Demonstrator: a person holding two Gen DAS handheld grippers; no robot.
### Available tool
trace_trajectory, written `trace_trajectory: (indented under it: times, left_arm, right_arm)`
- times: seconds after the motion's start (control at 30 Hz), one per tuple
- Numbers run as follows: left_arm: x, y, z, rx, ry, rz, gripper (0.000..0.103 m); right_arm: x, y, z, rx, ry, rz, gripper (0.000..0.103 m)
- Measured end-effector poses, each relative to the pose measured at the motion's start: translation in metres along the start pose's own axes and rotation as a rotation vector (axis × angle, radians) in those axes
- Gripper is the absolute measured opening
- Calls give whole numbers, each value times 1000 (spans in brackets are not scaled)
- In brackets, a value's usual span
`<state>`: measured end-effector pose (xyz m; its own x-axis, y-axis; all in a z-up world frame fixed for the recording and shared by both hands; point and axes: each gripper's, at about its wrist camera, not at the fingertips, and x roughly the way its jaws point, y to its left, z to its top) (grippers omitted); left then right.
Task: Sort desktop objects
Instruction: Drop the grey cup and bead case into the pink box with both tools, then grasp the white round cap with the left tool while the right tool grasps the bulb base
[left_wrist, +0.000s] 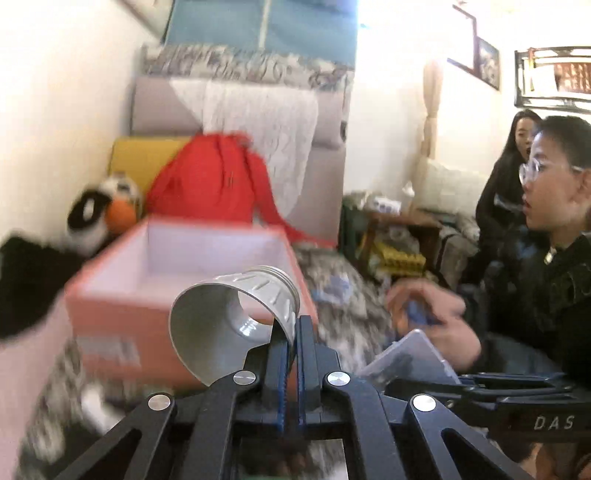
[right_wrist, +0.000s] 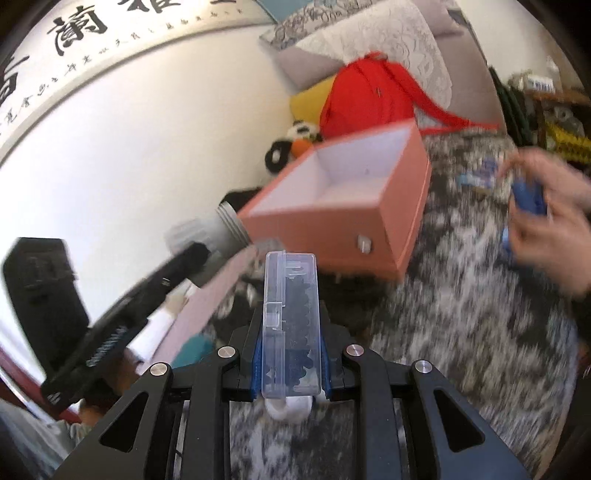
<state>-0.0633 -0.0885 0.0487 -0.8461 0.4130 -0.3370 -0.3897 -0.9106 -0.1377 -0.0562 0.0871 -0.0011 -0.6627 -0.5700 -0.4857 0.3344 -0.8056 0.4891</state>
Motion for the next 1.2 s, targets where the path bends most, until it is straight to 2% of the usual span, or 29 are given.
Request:
trace_trajectory:
  times: [0.17, 0.27, 0.37, 0.5, 0.53, 0.57, 0.6, 0.63, 0.67, 0.7, 0.8, 0.87, 0.97, 1.1, 1.2]
  left_arm:
    - [48, 26, 30, -64, -23, -24, 0]
    - [78, 42, 45, -109, -29, -29, 0]
    - [108, 55, 46, -158, -19, -7, 0]
    - [134, 58, 35, -158, -24, 51, 0]
    - [138, 58, 31, -165, -28, 57, 6]
    - [142, 61, 25, -189, -23, 61, 17]
    - [145, 65, 19, -225, -15, 63, 42]
    - [149, 69, 13, -261, -6, 65, 62]
    - [148, 74, 7, -302, -14, 49, 74]
    - [144, 80, 0, -346, -32, 23, 89]
    - [126, 88, -10, -368, -93, 7, 92]
    - [112, 86, -8, -348, -127, 22, 92]
    - [96, 82, -1, -345, -164, 8, 92]
    - [80, 64, 11, -301, -195, 12, 92]
    - [69, 41, 21, -240, -191, 37, 92]
  right_arm:
    - [27, 0, 67, -21, -59, -30, 26]
    - [58, -14, 100, -10, -41, -70, 26]
    - [92, -34, 121, 15, -7, -123, 26]
    - [123, -57, 129, 63, 19, -142, 26]
    - [128, -60, 129, 70, 24, -147, 26]
    - [134, -63, 128, 78, 30, -152, 28]
    - [140, -66, 128, 90, 39, -168, 34]
    - [145, -70, 128, 105, 51, -191, 40]
    - [150, -73, 128, 120, 63, -214, 48]
    - [152, -76, 128, 128, 64, -225, 54]
    - [143, -75, 124, 110, 31, -201, 66]
    - [132, -69, 121, 73, 5, -215, 66]
    - [100, -58, 104, 48, -42, -190, 66]
    - [56, -47, 63, 38, -74, -168, 66]
    - [33, -45, 25, 33, -66, -166, 66]
